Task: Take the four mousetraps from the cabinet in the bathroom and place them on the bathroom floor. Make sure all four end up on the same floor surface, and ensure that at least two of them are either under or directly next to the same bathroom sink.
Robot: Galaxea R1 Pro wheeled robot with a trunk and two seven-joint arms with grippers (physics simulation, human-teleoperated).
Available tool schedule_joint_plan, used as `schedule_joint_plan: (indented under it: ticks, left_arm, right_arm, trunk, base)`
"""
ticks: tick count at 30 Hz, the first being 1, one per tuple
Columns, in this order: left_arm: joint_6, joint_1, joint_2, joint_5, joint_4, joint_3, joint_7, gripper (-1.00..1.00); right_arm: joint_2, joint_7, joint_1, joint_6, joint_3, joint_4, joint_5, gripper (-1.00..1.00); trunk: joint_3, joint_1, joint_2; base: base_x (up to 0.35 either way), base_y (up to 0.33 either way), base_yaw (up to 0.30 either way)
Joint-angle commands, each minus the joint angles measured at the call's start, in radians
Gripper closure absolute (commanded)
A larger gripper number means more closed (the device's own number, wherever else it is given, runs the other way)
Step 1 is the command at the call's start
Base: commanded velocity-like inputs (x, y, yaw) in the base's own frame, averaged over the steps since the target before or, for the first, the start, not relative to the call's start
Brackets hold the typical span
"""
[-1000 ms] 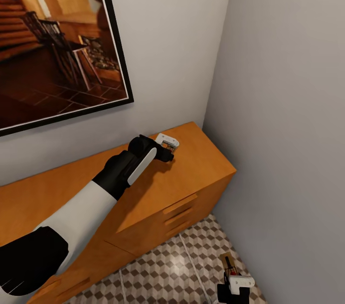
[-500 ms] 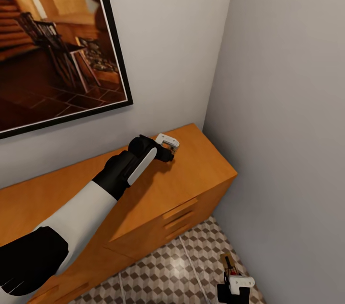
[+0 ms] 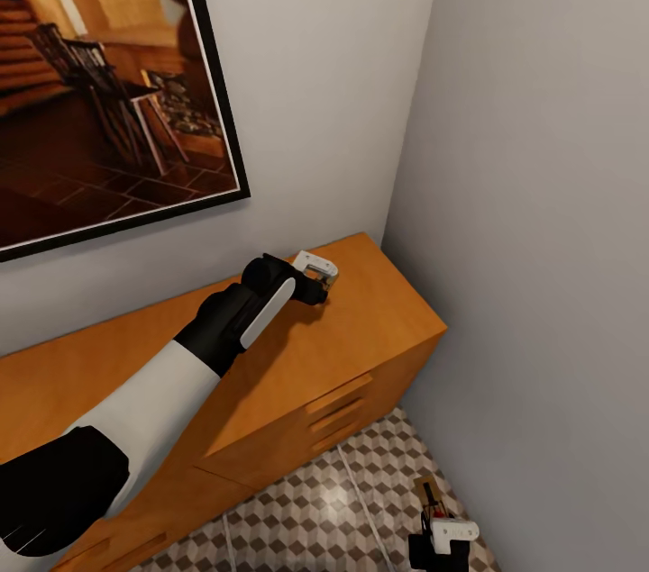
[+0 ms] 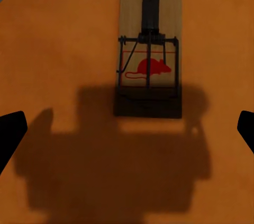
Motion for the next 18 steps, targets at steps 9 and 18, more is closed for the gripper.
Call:
schedule_joint_plan:
  ticks: [9, 18]
  left_arm:
    - [0.003, -0.001, 0.0, 0.011, 0.0, -0.002, 0.011, -1.0]
    - [0.003, -0.001, 0.0, 0.011, 0.0, -0.002, 0.01, -1.0]
  right_arm:
    - [0.002, -0.006, -0.001, -0.002, 0.009, 0.001, -0.006, 1.0]
    - [0.002, -0.006, -0.001, -0.002, 0.009, 0.001, -0.006, 1.0]
  trunk:
    - [-0.002, 0.001, -0.002]
    - [-0.002, 0.001, -0.002]
  base:
    - [0.0, 0.0, 0.0]
    - [0.045, 0.0, 0.0]
